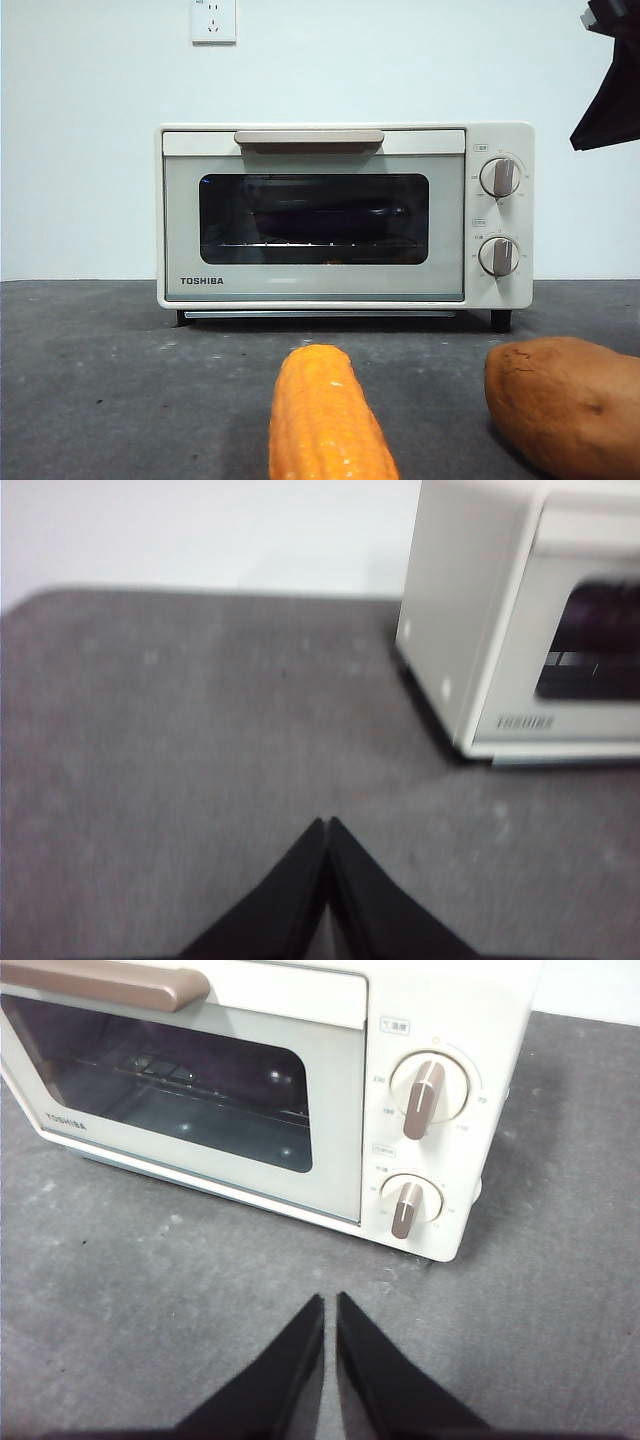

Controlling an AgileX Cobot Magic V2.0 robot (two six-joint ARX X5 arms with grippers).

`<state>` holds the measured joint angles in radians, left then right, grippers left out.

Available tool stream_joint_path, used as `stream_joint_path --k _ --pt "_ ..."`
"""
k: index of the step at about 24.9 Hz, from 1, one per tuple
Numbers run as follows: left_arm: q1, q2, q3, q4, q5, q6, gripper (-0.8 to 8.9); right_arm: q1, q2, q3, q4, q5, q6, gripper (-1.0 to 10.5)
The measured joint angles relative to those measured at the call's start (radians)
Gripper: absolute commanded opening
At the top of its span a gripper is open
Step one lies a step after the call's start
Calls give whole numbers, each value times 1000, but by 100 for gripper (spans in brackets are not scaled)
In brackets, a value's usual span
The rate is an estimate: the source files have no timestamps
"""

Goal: Take the eggplant from the table,put the eggplant in the oven

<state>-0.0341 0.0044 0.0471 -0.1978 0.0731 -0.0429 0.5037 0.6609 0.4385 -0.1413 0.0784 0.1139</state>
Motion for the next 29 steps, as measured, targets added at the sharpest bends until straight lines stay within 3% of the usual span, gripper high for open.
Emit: stream_joint_path --k 22,26,29 --pt "1 1 -17 53 -3 0 6 -1 -6 0 29 0 0 6" --pt "1 1 -17 53 -3 0 6 -6 -93 0 12 14 -2 6" --pt "1 1 -17 53 -3 0 6 -34 -230 0 18 62 -54 6"
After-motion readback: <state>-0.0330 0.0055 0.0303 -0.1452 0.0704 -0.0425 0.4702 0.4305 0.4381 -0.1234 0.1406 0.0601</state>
